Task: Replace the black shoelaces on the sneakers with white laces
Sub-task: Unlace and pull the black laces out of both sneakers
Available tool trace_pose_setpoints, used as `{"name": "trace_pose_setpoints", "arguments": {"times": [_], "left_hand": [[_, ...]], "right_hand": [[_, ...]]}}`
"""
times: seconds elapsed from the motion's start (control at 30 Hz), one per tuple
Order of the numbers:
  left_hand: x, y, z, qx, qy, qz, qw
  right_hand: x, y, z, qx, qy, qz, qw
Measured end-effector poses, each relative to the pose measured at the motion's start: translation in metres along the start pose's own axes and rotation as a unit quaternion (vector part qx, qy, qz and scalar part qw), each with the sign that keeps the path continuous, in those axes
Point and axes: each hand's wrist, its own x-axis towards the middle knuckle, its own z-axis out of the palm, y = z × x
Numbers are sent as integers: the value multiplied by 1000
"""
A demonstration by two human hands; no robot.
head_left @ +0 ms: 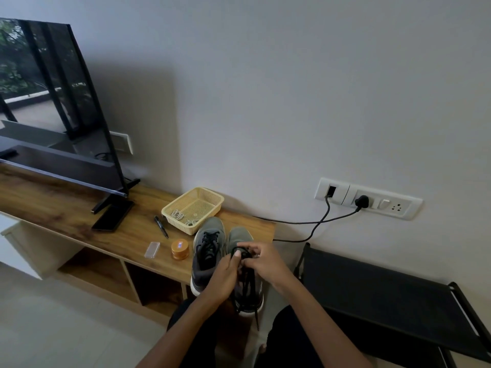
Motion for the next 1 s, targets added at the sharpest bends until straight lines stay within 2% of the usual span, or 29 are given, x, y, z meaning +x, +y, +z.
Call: {"name": "trace_pose_setpoints", "arguments": {"times": [0.1,0.23,0.43,0.6,0.77,0.83,0.9,1.0], "left_hand": [[8,0,3,-163,-27,-66,984],[23,-12,9,-256,-22,-101,961],[36,-35,19,-213,63,-143,964],[37,-43,30,-214,83,-187,955],[44,-57,38,-268,72,-191,942],[40,-48,34,-287,77,-183,937],[36,-44,27,-267,57,-158,949],[28,-47,12,-195,70,-156,966]], "right_hand": [[15,-4,2,57,54,31,996],[46,-1,4,122,134,48,982],[67,28,11,36,290,-12,956],[58,68,29,0,356,2,935],[49,90,46,-65,303,-6,951],[43,95,51,-119,233,-18,965],[37,98,53,-178,155,-14,972],[32,97,48,-330,93,0,939]]}}
